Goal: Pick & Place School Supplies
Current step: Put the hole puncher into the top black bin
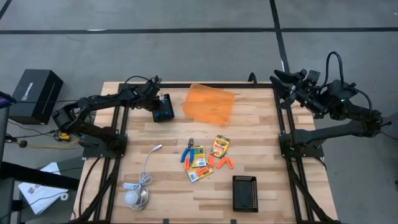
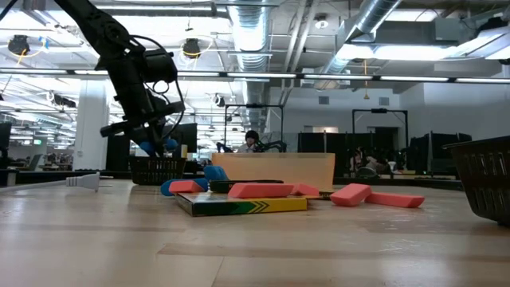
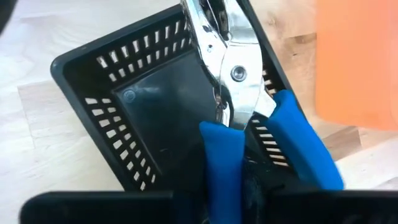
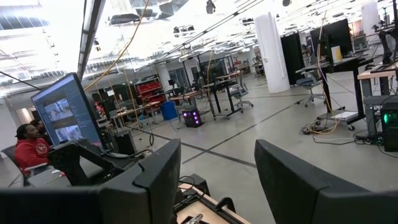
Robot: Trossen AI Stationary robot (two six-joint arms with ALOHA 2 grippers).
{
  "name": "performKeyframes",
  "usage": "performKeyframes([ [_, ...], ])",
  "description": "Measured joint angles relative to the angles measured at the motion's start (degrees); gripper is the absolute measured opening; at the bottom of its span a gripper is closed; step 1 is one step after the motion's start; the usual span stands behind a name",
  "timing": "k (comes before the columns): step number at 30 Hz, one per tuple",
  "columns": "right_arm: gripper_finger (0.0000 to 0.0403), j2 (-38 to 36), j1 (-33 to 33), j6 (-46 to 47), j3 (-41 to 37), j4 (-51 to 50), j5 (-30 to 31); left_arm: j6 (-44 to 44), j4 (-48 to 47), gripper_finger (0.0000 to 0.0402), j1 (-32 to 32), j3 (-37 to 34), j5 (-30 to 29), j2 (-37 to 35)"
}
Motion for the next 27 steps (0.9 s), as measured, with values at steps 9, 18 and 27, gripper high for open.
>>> performKeyframes([
  [9, 0.0198, 0.0, 0.0, 0.0, 0.0, 0.01, 0.0, 0.13, 0.62, 0.0155, 0.0, 0.0, 0.02, 0.0],
  [18, 0.0198, 0.0, -0.01, 0.0, 0.0, 0.35, 0.0, -1.92, 3.9, 0.0216, -0.02, 0.03, 1.27, 0.0],
  [27, 0.0198, 0.0, 0.0, -0.36, 0.0, 1.02, 0.0, -2.8, 6.41, 0.0213, -3.75, 3.36, 3.85, -0.01],
])
